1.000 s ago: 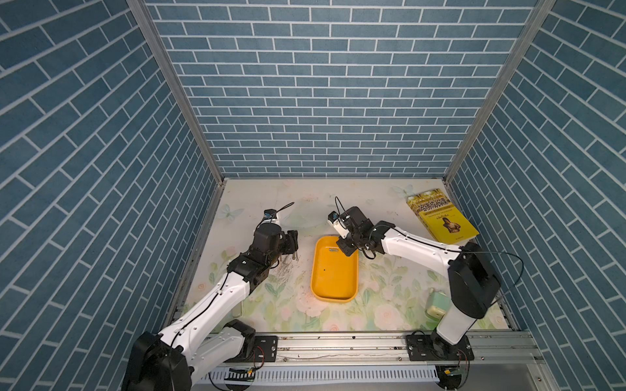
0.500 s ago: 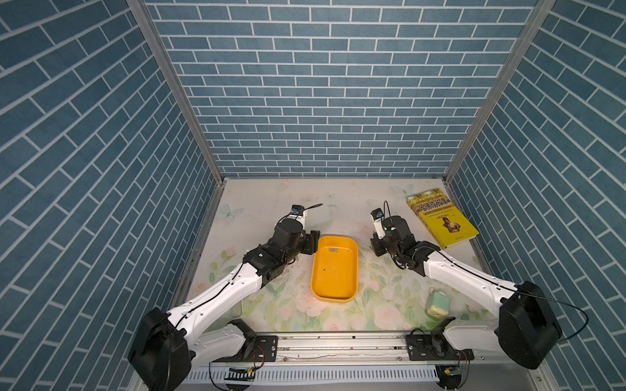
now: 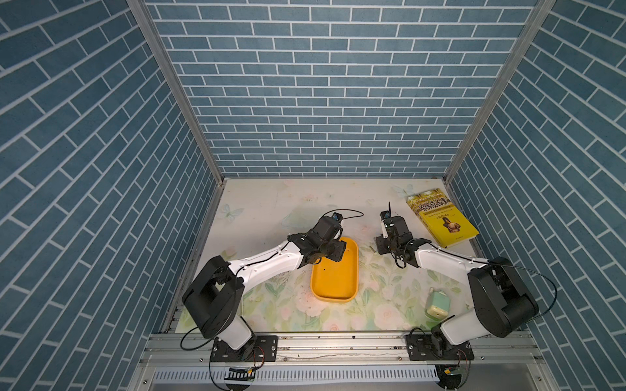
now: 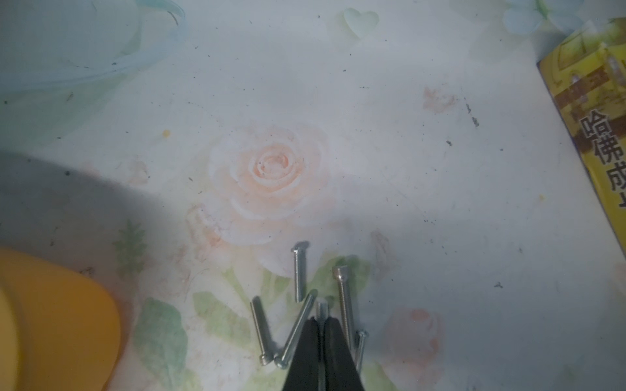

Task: Take out the screws from the storage box
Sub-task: Place the screw at the center of the board.

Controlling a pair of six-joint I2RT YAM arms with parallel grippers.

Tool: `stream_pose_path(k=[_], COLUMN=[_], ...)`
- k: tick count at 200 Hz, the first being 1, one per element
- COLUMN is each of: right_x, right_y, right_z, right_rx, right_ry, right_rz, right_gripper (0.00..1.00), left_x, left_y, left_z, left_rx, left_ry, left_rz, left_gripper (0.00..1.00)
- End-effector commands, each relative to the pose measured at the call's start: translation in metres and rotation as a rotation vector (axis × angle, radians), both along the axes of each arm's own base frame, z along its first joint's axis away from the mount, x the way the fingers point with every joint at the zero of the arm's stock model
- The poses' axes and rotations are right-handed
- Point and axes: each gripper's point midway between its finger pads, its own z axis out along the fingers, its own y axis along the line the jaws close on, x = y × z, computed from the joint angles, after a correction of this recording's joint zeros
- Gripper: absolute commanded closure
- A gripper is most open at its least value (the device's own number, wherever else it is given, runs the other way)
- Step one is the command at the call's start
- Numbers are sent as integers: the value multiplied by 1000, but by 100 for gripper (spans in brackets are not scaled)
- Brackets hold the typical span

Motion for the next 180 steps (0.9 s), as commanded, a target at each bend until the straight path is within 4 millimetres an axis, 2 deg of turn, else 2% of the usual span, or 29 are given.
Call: stream_pose_path(k=[1,34,79,118,180], right_x=[11,12,14,13,12], right_y=[8,10,12,11,13], right_z=[-1,-11,-14,-11,-7], right_rx=[55,58,65,68,79], right_ry=[12,42,51,39,23], right_rz=[-6,2,8,11,25], right_gripper=[100,100,100,87,78], left_x=[-3,-5,-2,1,11], left_y=[-6,-8,-10,-14,-17], left_z=[1,-16,-39,-49,-60], left_rx=[29,80,127,148,189], left_ry=[6,26,54,65,60], left_rz=[-40,-55,-55,-68,-65], left_gripper=[39,42,44,46,46])
